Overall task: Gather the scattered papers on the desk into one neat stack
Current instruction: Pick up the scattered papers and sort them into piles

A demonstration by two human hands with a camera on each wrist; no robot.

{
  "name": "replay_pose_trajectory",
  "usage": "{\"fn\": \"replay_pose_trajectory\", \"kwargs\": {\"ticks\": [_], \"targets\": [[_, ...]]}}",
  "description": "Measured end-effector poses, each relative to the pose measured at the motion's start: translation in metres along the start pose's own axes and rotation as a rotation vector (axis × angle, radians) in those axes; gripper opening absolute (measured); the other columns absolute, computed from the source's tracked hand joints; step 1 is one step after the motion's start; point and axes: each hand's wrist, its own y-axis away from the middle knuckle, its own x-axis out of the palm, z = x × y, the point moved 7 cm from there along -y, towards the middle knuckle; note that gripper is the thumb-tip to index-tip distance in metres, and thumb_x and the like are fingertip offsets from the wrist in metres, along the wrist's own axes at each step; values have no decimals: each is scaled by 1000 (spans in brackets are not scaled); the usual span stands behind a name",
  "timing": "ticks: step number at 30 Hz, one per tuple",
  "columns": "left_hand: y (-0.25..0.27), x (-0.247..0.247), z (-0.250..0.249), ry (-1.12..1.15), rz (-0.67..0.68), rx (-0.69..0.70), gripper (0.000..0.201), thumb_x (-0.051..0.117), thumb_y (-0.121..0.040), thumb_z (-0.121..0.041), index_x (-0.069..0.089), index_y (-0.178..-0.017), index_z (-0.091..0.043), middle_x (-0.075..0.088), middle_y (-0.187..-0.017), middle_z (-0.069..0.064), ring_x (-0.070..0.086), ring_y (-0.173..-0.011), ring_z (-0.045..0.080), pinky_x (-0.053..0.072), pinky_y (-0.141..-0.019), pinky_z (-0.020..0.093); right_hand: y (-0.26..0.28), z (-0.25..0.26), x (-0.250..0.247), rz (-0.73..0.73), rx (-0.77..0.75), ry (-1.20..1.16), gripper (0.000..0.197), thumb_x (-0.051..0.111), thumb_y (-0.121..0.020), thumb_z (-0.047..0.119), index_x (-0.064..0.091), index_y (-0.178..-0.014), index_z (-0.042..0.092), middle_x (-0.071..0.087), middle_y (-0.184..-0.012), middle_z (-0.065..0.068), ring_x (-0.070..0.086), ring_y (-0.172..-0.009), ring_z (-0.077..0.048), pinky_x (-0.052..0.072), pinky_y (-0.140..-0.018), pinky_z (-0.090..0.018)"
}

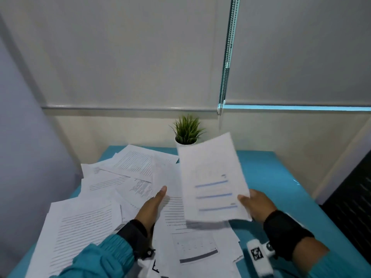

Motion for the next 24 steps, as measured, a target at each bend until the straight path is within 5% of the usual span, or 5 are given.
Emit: {"fn": "replay_pose_trajectory", "kwargs": {"ticks": [6, 12, 18, 21, 24], "targets": [[7, 12, 0, -228, -50, 181, 51, 65, -76, -16, 61, -127, -16, 72, -117, 2, 69, -106, 18, 56, -85, 29, 24, 5, 65, 185, -17, 34, 7, 67, -86, 11, 64, -81, 14, 65, -80, 3, 61, -77, -11, 45, -67, -21], [18, 42, -38, -221, 72, 277, 46, 65, -85, -13, 57, -130, -15, 71, -119, 2, 67, -112, 21, 51, -100, 39, -3, 1, 8, -28, 53, -353, 90, 83, -69, 37, 36, -141, 9, 45, -136, -6, 53, -115, -20, 44, -100, -38], [13, 59, -43, -103, 198, 209, 47, 61, -89, -7, 54, -135, -8, 65, -129, 8, 60, -122, 26, 41, -110, 43, 29, 29, 24, 340, -4, -706, 34, 52, -92, 6, 59, -124, 10, 67, -121, -10, 64, -111, -27, 57, -84, -33], [13, 61, -34, -350, 131, 200, 39, 62, -90, -20, 57, -129, -19, 69, -123, 1, 65, -107, 19, 53, -92, 37, 23, 25, 20, 288, 12, -655, 36, 54, -90, 0, 58, -126, 4, 64, -124, -15, 62, -114, -27, 53, -90, -31], [10, 47, -48, -496, 103, 140, 38, 66, -90, -24, 57, -125, -14, 70, -113, 3, 67, -100, 24, 56, -86, 42, 16, 16, 0, 163, 9, -593, 30, 53, -91, -3, 59, -120, 2, 66, -115, -12, 71, -82, -5, 55, -65, -12]]}}
